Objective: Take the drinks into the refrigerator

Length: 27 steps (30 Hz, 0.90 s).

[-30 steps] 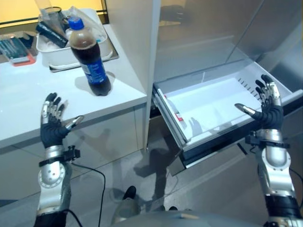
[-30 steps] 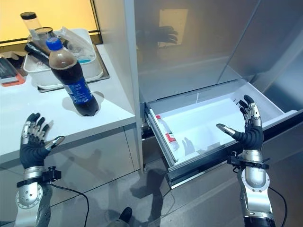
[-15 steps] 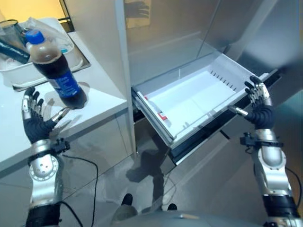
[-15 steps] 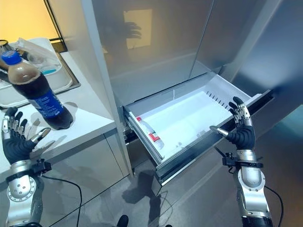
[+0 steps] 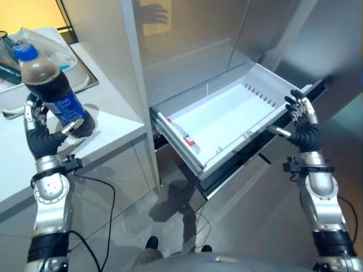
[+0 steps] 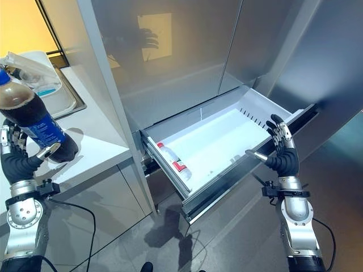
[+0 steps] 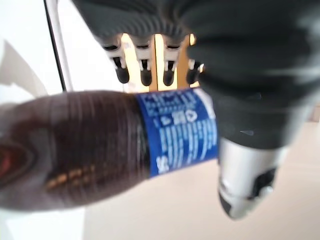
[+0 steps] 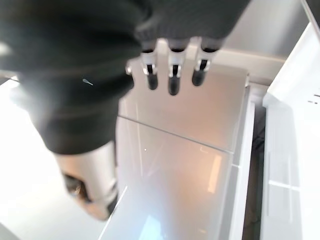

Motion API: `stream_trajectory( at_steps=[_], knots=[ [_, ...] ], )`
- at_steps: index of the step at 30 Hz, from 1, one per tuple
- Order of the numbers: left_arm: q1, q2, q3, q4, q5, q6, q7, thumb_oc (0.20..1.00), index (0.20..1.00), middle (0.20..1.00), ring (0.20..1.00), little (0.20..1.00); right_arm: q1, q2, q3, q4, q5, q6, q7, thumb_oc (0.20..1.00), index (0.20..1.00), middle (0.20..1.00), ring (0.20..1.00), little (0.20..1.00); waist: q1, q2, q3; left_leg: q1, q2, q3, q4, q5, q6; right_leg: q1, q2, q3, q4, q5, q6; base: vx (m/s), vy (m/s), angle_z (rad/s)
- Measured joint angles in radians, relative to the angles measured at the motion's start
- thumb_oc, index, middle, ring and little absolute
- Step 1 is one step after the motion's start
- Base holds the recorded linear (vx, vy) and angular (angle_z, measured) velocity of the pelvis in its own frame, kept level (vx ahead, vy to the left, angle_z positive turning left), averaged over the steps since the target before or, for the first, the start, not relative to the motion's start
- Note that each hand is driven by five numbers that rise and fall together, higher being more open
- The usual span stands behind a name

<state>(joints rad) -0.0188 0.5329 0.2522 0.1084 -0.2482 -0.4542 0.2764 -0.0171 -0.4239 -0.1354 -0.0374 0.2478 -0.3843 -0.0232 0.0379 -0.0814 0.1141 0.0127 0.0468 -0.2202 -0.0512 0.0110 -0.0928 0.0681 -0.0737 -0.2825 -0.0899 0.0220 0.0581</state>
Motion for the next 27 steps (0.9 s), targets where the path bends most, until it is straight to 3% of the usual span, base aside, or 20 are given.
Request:
stream_trajectory(
  at_steps=[21,24,26,27],
  knots=[
    [-0.017,0.003,-0.037,0.087,-0.002,0.038,-0.044,1.0,1.0,1.0,1.0,1.0,-0.02,-0.002,0.03,0.0,0.014,0.018,0.021,1.0,1.0,1.0,1.0,1.0,-0.026,-0.002,-0.001,0.032,0.003,0.027,-0.023,0.003,0.004,0.007,0.0,0.029,0.0,0.002,0.003,0.0,0.002,-0.03],
    [-0.031,0.046,-0.052,0.109,-0.002,0.04,-0.044,1.0,1.0,1.0,1.0,1.0,-0.021,-0.002,0.031,0.0,0.019,0.019,0.026,1.0,1.0,1.0,1.0,1.0,-0.026,-0.003,-0.002,0.034,0.003,0.027,-0.023,0.003,0.004,0.009,0.0,0.029,0.0,0.002,0.003,0.0,0.0,0.0],
    [-0.041,0.067,-0.057,0.109,-0.001,0.044,-0.043,0.325,0.325,0.325,0.325,0.325,-0.02,-0.002,0.031,0.0,0.019,0.019,0.033,1.0,1.0,1.0,1.0,1.0,-0.026,-0.004,-0.003,0.035,0.003,0.027,-0.023,0.003,0.004,0.011,0.0,0.03,0.0,0.002,0.003,0.0,0.0,0.0],
    [-0.045,0.071,-0.057,0.109,-0.001,0.045,-0.042,0.2,0.2,0.2,0.2,0.2,-0.02,-0.002,0.032,0.0,0.019,0.02,0.035,1.0,1.0,1.0,1.0,1.0,-0.027,-0.005,-0.003,0.036,0.003,0.027,-0.024,0.003,0.004,0.012,0.0,0.03,0.0,0.002,0.003,0.0,0.0,0.0]
  ],
)
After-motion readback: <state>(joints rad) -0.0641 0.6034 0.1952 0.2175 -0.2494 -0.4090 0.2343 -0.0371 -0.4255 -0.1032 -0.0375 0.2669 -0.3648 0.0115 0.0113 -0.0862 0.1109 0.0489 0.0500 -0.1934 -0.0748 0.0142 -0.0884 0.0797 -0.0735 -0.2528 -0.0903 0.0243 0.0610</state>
